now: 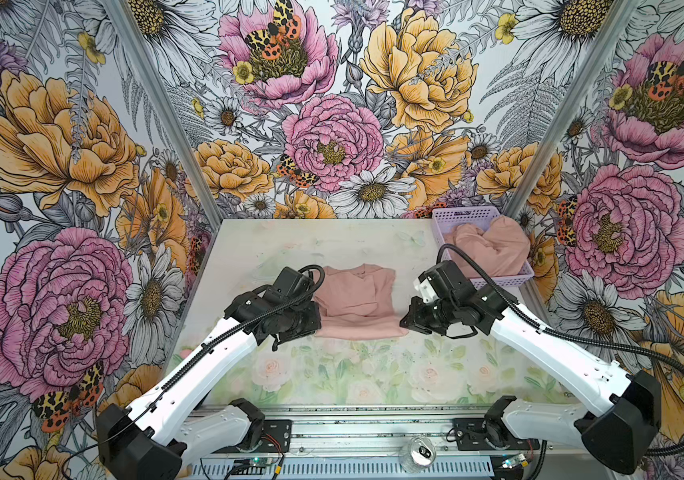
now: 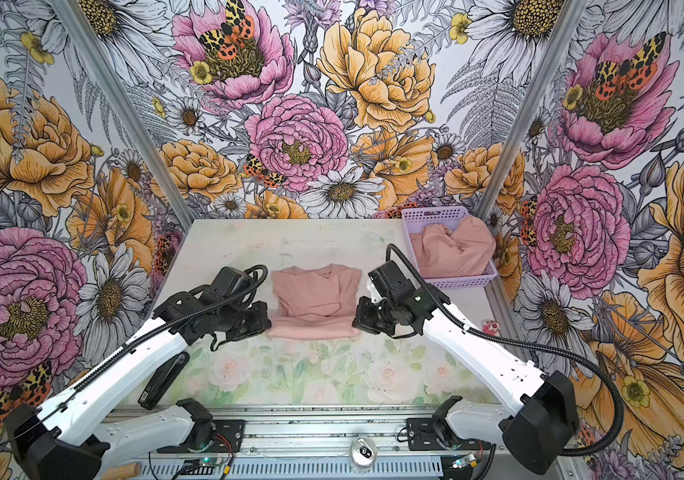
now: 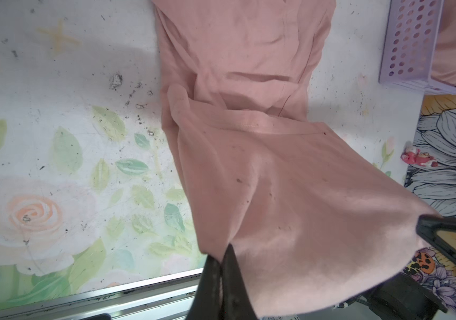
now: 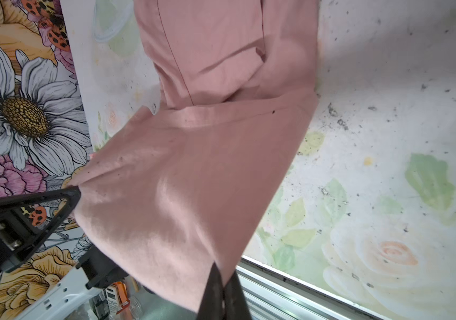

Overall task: Fold and stack the mixed laundry pile
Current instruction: 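Lift the near edge with both grippers and fold it toward the collar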

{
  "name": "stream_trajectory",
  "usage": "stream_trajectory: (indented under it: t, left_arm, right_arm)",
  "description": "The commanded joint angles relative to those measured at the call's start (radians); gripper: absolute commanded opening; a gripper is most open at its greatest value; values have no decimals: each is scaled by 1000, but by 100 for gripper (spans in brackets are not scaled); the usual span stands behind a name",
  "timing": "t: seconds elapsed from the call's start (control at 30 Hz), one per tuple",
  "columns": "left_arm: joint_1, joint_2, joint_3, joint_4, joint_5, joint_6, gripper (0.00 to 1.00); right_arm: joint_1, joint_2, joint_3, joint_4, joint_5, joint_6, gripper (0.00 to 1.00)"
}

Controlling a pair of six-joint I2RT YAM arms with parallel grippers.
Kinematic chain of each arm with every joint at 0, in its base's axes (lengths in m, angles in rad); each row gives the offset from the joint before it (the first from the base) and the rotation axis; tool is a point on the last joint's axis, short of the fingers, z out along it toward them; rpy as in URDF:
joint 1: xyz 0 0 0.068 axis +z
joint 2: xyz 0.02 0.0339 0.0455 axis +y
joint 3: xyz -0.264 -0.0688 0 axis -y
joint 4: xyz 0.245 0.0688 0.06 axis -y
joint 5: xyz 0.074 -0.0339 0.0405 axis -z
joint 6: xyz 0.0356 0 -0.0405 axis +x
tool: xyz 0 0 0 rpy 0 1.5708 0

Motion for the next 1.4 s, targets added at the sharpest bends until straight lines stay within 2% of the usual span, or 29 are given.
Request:
stream_trajectory:
  t: [0.0,0.37,0.73,1.03,1.07,1.17,1.2,1.27,1.37]
  left_arm:
    - [51,69,69,-22,5,107,0]
    - [213,395,310,-3,68,291,0]
    - [303,754,588,4,113,360,0]
    - [349,954,751,4,112,378,0]
    - [356,973,770,4,112,380,3]
    - [371,1013,819,4,95,380,42]
    - [377,1017,828,4,87,379,51]
    - [387,1016,838,4,79,374,60]
    - [388,984,817,4,59,364,64]
  right_arm:
    - [-48,79,81,-22,-31,-73,0]
    - [-181,426,371,-21,-89,-205,0]
    - [-262,742,647,-21,-148,-250,0]
    - [-297,955,826,-22,-173,-258,0]
    - [-299,981,848,-19,-180,-260,0]
    - [-306,1038,917,-16,-186,-276,23]
    - [-308,1048,937,-18,-186,-280,28]
    - [-315,1051,965,-18,-173,-287,36]
    - [-316,1006,943,-16,-150,-295,40]
